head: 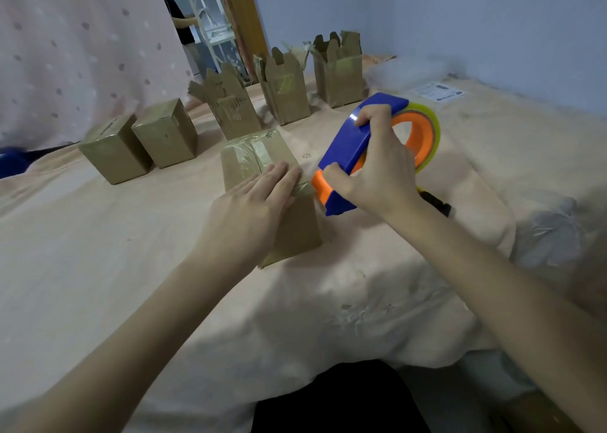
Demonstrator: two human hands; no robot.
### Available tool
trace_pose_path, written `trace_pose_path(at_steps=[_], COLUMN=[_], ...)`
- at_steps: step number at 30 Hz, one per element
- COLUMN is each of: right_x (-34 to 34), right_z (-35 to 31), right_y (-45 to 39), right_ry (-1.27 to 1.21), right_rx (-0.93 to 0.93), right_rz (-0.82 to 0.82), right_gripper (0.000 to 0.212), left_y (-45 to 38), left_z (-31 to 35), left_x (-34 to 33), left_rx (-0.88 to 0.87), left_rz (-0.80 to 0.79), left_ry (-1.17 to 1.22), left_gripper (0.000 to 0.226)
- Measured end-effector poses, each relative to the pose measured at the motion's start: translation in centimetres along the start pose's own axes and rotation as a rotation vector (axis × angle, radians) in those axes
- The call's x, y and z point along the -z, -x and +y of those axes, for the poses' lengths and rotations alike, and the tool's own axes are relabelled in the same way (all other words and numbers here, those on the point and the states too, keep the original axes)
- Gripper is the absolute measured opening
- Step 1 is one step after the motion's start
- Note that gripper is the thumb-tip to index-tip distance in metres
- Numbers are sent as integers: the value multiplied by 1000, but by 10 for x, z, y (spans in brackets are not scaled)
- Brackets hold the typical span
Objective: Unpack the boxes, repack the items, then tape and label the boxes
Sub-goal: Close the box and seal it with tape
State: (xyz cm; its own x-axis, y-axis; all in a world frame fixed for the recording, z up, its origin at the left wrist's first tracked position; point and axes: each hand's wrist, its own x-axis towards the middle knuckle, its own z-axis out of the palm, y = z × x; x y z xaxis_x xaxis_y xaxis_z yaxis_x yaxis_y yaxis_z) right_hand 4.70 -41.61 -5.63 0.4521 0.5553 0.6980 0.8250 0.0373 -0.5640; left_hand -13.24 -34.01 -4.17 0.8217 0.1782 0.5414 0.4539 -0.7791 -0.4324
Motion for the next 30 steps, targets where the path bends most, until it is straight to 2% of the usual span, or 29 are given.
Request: trace_pose_path(at_steps=[11,15,20,24,30], right_x=[-9,-22,-24,-12,3], right_z=[-8,-1,11,15,22], right_y=[0,13,14,-3,-38], right_ry=[104,212,102,81,266], right_rx=[11,-22,-100,-55,-25], right_rz=[-8,-153,-184,-214,-237], right_gripper=[60,54,51,59,84], left_y=[4,4,0,1,-1], left_z=[1,-1,-3,-3,-10], left_x=[-4,-4,-4,1,11], left_rx=[6,0,1,23,60], left_rz=[-16,-4,-19,-43,-95], left_ry=[31,24,-5,79,153], left_gripper=[45,44,46,47,58])
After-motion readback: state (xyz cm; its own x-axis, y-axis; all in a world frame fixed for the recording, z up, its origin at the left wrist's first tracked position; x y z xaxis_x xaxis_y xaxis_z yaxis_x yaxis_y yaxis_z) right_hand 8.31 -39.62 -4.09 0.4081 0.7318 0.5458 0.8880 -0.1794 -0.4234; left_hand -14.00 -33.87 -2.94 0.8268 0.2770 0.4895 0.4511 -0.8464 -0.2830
